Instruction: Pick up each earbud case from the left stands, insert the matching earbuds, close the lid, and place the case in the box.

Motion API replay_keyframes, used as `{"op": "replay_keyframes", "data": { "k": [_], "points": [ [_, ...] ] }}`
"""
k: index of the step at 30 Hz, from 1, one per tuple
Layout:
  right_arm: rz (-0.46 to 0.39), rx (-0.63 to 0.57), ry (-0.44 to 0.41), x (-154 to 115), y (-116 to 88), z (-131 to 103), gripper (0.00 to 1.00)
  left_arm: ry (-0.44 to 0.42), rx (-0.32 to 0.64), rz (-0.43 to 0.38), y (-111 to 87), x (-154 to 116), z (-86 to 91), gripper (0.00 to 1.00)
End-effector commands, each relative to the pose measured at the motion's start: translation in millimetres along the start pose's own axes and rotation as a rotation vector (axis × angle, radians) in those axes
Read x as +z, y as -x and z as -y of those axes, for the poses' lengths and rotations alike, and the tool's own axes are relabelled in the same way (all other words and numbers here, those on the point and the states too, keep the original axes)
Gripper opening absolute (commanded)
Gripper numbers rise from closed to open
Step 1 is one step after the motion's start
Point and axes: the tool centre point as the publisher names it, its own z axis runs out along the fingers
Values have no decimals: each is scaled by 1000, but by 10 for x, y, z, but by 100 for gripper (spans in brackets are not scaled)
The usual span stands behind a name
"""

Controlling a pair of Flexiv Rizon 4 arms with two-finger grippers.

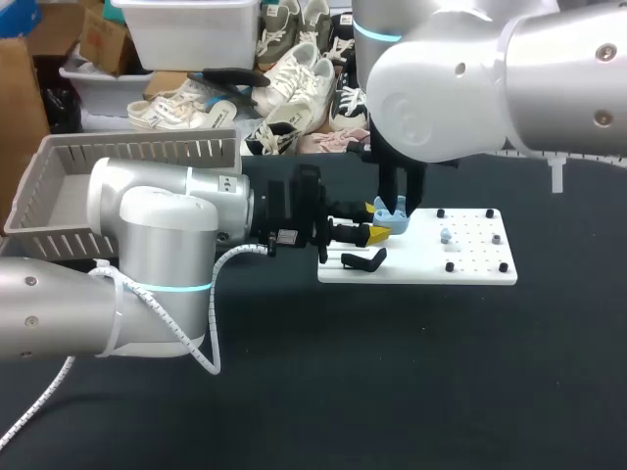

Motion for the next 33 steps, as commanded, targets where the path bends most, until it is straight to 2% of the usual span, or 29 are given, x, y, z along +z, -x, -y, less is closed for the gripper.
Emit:
{"op": "replay_keyframes", "data": {
  "k": [1, 25, 26, 28, 33],
  "points": [
    [-3, 2, -2, 12, 1, -9, 0, 7, 1, 1, -2, 2, 14, 0],
    [-30, 6, 2, 73, 1, -33, 0, 7, 1, 1, -2, 2, 14, 0],
    [-32, 7, 2, 75, 1, -31, 10, 7, 1, 1, -2, 2, 14, 0],
    [-33, 8, 2, 78, 0, -26, 22, 7, 1, 1, -2, 2, 14, 0],
    [-36, 8, 5, 75, -10, -18, 28, 7, 1, 1, -2, 2, 14, 0]
  ]
}}
